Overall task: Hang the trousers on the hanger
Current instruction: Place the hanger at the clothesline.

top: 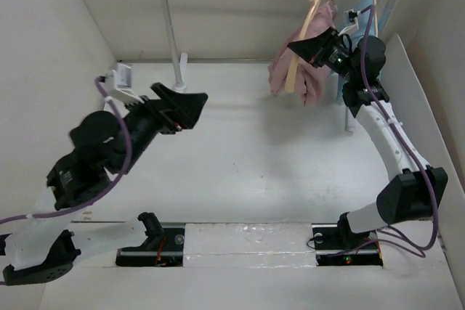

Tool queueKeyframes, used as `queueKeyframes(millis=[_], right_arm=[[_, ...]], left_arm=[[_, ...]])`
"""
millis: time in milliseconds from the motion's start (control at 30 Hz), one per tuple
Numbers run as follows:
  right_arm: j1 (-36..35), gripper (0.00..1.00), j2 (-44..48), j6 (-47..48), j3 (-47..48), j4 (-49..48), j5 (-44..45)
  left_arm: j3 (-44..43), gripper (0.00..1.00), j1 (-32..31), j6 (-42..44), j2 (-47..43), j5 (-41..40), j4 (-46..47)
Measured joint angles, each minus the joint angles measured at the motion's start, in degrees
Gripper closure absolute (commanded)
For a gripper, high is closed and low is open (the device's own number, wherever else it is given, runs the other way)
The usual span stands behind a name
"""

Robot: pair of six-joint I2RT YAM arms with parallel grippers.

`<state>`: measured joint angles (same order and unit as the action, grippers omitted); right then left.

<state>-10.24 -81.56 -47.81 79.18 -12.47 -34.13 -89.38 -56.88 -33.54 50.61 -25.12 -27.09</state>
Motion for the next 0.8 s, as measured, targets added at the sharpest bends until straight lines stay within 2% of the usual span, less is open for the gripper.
queueKeyframes(millis=[133,233,400,800], right_arm=[[3.8,1.00,-4.3,-1.2,2.9,-1.1,-0.5],[5.6,1.00,-6.0,-2.2,4.6,-1.2,-0.9],[8.3,1.00,-8.6,-4.5,7.0,-3.7,-1.5],[14.5,1.00,-11.3,-8.7,6.2,-10.5,-3.0]], left_arm=[[11.2,0.01,0.0,-3.5,-2.5,-0.6,-4.0],[16.0,0.01,0.0,-5.4,-2.6,-0.6,-6.6],[16.9,0.01,0.0,-7.0,-3.9,-0.7,-7.6],[18.6,0.01,0.0,-8.2,-6.5,-1.3,-8.4]])
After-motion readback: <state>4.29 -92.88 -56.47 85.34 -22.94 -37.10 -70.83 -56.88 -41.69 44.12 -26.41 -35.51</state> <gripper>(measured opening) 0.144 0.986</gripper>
